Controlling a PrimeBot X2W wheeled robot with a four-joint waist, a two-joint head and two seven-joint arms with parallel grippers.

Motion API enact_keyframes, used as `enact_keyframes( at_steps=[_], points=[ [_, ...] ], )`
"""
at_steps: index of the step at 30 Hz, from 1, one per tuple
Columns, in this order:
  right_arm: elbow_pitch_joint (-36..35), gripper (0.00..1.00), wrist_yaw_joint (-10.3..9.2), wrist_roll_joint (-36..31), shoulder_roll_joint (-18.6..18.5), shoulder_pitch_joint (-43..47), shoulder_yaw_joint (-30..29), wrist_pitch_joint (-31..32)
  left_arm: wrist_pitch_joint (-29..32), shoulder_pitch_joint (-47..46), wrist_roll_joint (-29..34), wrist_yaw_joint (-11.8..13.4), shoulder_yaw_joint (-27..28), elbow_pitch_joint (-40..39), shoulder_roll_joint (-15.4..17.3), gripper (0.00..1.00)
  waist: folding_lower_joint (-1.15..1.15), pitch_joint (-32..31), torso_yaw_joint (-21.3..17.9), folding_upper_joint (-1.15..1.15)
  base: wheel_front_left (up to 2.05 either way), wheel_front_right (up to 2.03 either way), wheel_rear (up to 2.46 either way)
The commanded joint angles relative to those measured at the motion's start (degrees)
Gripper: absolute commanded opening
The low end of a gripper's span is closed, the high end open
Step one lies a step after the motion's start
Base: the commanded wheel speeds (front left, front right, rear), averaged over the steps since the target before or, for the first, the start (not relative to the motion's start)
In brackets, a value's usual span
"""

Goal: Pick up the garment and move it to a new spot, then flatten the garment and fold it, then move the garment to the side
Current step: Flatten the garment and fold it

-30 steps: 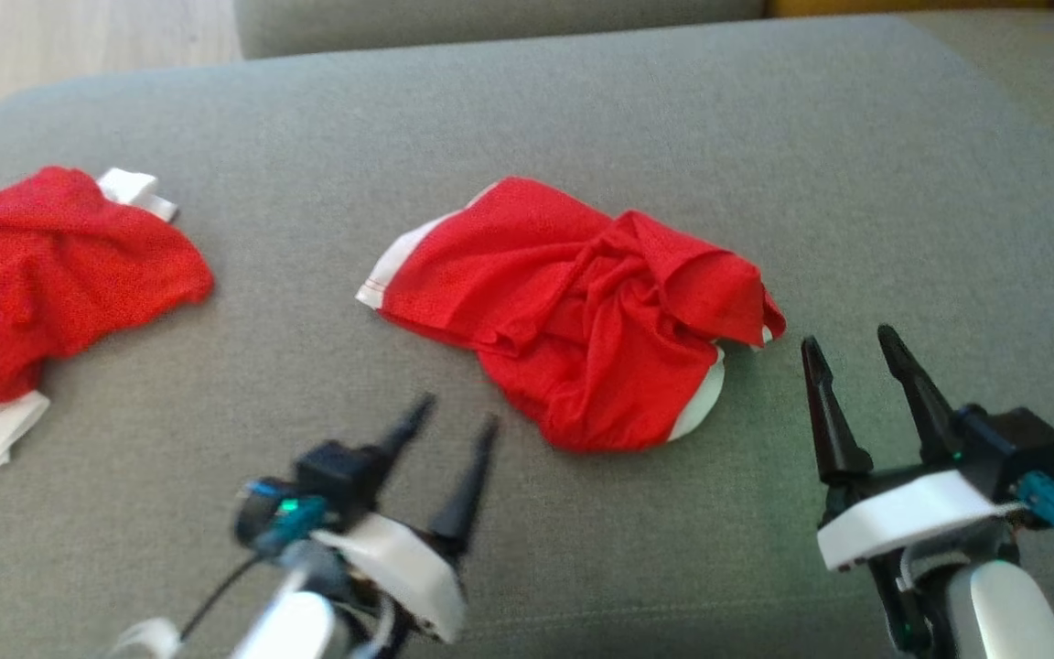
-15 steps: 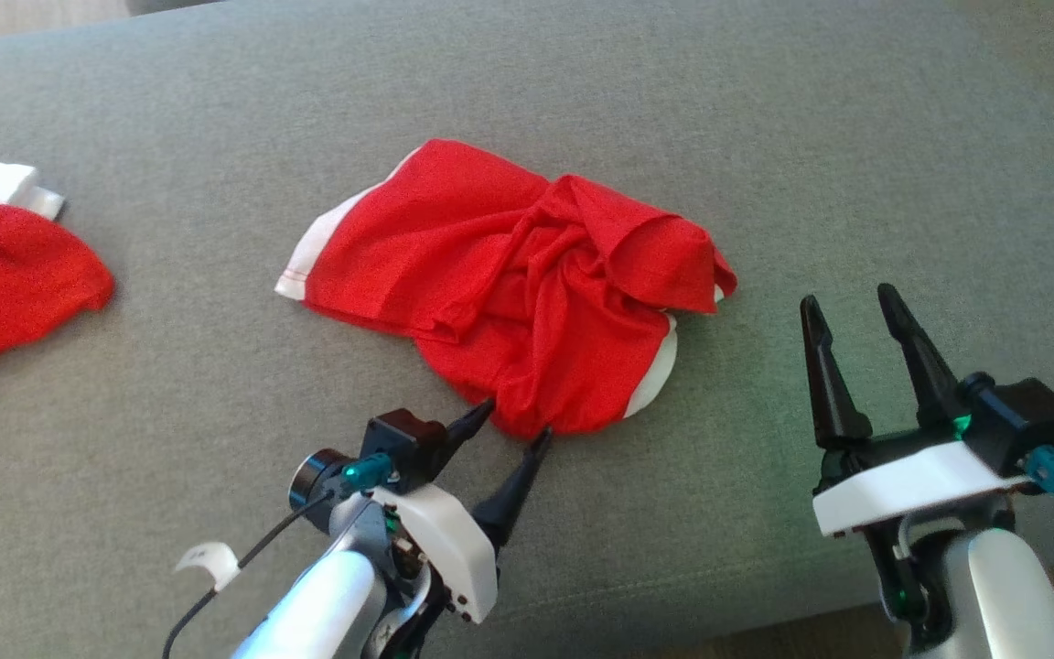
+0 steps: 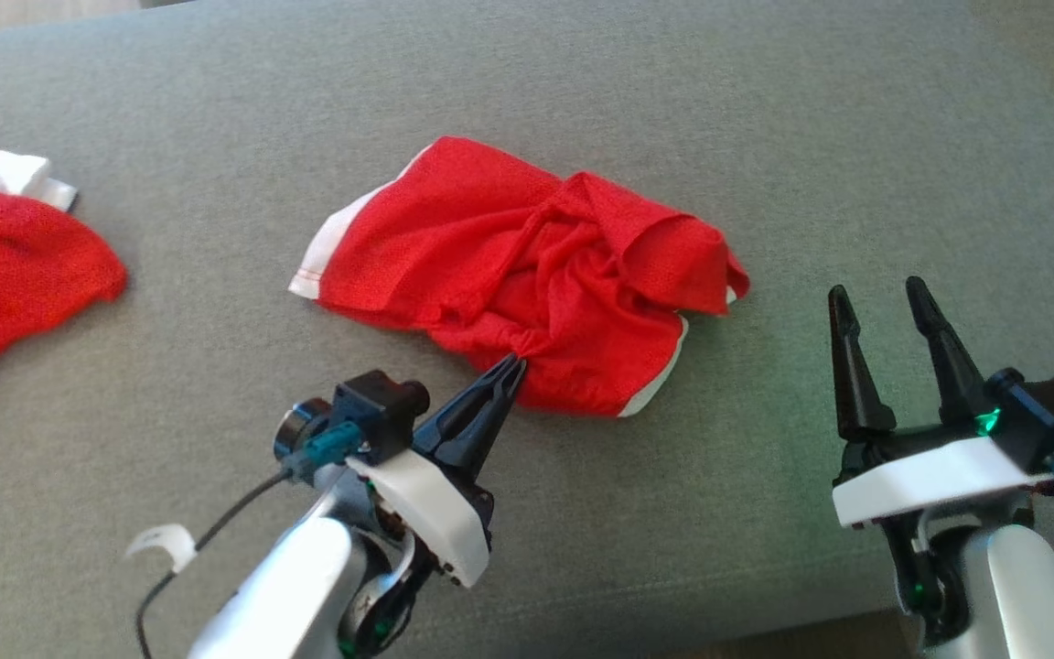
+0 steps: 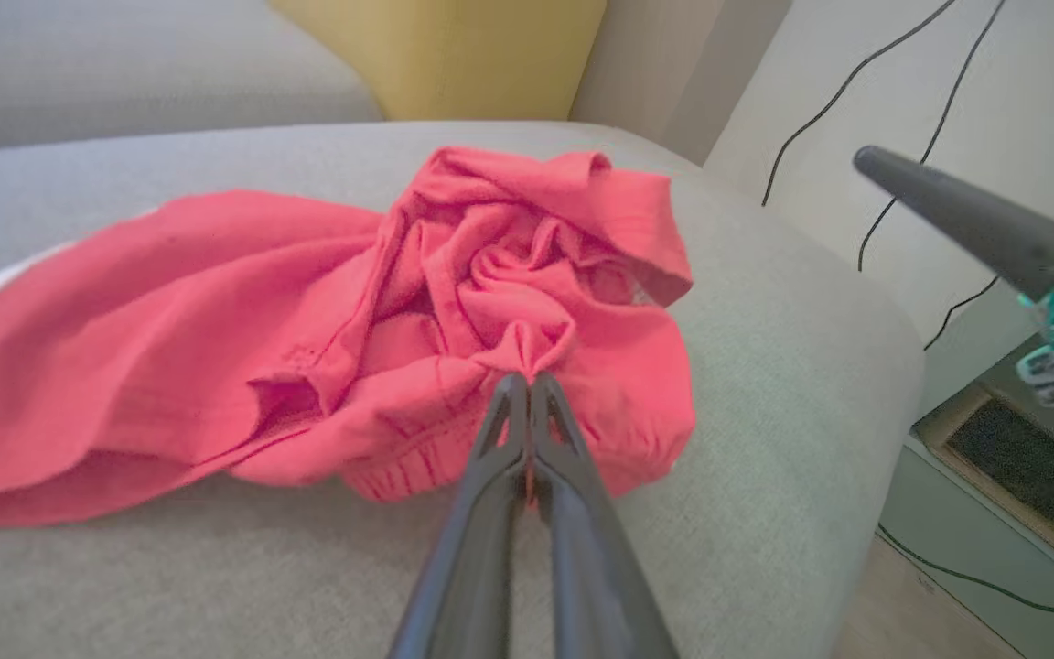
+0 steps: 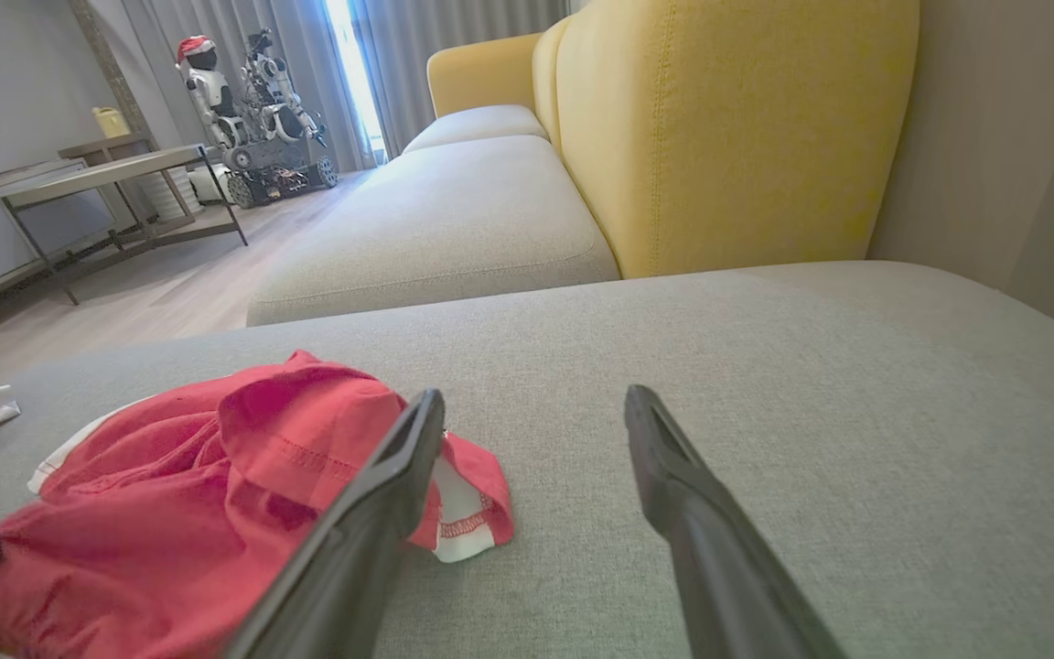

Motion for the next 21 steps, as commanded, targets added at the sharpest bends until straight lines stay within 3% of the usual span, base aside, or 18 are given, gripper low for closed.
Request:
enact_keyframes(
  at_steps=[1,6,14,21],
  points=[
    [-1.7,1.0,-0.04,0.4,-0.2,-1.5,0.8,-0.8,0.6,-1.2,-0.5,0.2,2.0,-4.2,1.4,0.0,0.0,-0.2,0.7,0.0,0.0,0.0,0.0],
    [-1.7,1.0,-0.04,0.8,-0.2,-1.4,0.2,-0.8,5.6,1.5,-1.8,1.5,3.1,-14.7,5.2,0.0,0.0,-0.9,2.2,0.0,0.0,0.0,0.0],
    [-2.0,1.0,-0.04,1.3,-0.2,-0.8,-0.3,-0.6,12.0,6.3,-3.3,5.8,6.2,-29.8,10.2,0.0,0.0,-1.8,3.6,0.0,0.0,0.0,0.0],
    [-2.5,1.0,-0.04,1.8,-0.2,-1.2,0.2,-0.6,13.8,6.3,-4.8,8.1,9.8,-32.0,11.7,0.0,0.0,-1.0,2.7,0.0,0.0,0.0,0.0]
  ],
)
